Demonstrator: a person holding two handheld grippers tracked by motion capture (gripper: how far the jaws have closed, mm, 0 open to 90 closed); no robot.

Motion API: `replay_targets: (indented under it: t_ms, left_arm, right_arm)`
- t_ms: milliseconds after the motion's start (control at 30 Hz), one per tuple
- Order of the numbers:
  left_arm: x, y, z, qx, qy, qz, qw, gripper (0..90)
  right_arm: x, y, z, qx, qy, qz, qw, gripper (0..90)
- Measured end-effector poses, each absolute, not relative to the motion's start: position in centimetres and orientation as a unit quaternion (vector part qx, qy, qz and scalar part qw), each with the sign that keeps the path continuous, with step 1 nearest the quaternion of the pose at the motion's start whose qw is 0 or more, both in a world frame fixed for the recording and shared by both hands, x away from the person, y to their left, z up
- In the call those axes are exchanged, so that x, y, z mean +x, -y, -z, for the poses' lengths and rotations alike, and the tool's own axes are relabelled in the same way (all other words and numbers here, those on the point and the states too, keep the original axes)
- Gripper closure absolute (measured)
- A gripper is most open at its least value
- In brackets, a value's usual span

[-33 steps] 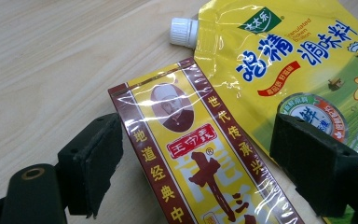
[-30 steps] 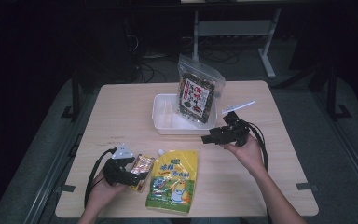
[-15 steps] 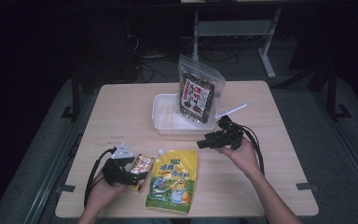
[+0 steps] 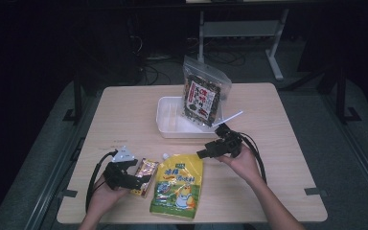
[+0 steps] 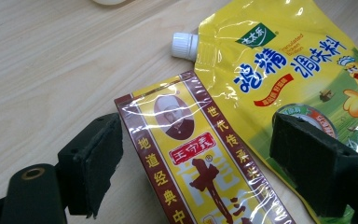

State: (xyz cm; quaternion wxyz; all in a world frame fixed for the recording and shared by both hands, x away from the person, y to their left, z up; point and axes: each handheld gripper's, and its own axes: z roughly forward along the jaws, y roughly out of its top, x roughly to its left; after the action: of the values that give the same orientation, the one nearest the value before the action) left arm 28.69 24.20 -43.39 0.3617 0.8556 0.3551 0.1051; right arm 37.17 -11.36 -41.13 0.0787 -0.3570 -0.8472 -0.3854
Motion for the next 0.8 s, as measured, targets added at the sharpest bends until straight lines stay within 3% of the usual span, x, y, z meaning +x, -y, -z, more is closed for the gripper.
replay_targets:
  t_ms: [467, 600, 800]
  left_arm:
    - [28.6, -23.7, 43.0, 0.857, -0.347, -0.104, 0.367, 16.6]
    - [28.6, -23.5, 43.0, 0.857, -0.344, -0.103, 0.369, 16.6]
    - [28.6, -23.4, 42.9, 0.858, -0.342, -0.102, 0.368, 16.7]
  right_arm:
    - [38.3, 9.4, 43.5, -0.357, 0.862, 0.341, 0.115, 41.3]
    - [38.9, 9.3, 44.2, -0.368, 0.861, 0.328, 0.126, 46.0]
    - [39.6, 9.3, 45.3, -0.369, 0.857, 0.322, 0.159, 61.7]
